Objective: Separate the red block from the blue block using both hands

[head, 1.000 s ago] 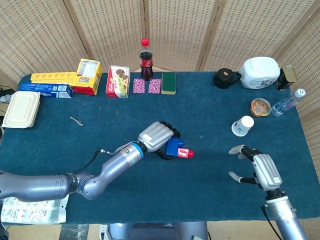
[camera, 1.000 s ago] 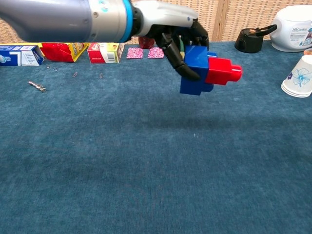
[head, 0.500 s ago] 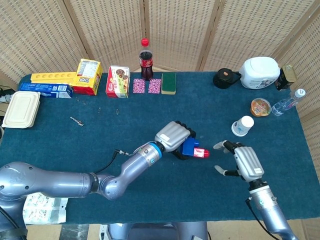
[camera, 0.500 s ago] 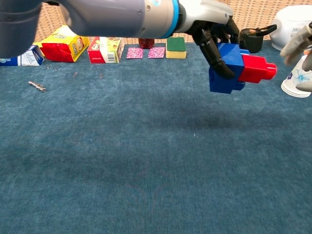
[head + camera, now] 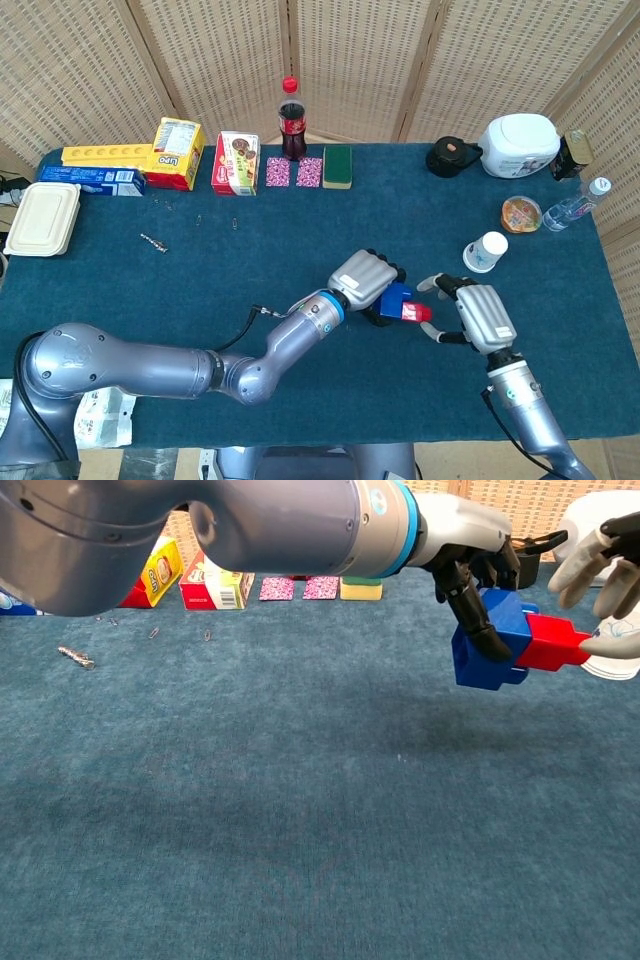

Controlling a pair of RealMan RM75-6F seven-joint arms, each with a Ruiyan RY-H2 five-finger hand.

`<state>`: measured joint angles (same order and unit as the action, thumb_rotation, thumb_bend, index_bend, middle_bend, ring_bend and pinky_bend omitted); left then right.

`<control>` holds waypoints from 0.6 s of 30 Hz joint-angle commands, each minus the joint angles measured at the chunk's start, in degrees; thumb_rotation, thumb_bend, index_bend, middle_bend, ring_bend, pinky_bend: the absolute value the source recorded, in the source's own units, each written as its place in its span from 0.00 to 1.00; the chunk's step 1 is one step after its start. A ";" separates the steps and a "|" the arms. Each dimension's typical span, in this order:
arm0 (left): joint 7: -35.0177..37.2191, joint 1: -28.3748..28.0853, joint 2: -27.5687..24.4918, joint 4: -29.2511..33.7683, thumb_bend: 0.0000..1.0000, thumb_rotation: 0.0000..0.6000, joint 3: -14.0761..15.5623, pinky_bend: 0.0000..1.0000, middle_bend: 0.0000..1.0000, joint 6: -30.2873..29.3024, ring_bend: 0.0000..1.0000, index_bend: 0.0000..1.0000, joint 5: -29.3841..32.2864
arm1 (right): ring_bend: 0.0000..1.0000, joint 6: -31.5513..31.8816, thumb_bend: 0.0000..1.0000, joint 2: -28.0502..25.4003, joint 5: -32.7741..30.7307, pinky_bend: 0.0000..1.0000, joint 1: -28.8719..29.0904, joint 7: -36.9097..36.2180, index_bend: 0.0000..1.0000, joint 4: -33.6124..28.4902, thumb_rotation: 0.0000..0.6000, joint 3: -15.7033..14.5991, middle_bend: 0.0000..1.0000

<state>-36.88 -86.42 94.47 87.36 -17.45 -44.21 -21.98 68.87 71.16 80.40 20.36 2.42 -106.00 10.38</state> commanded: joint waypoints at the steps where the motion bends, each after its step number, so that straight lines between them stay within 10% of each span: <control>1: 0.08 -0.51 0.29 -0.22 0.33 0.73 0.37 0.27 0.39 -0.32 0.30 0.49 0.46 | 0.46 -0.40 0.29 0.21 -0.61 0.40 0.36 0.54 0.38 -0.04 1.00 -0.13 0.39; 18: -0.16 -1.62 1.55 0.13 0.33 0.72 1.29 0.27 0.39 -4.86 0.30 0.49 0.98 | 0.46 -2.17 0.29 -0.19 -4.20 0.40 1.36 4.43 0.39 -1.56 1.00 -1.27 0.39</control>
<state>-36.97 -88.01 95.95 87.49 -16.19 -48.90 -21.04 66.86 71.08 76.35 21.65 6.66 -107.41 9.20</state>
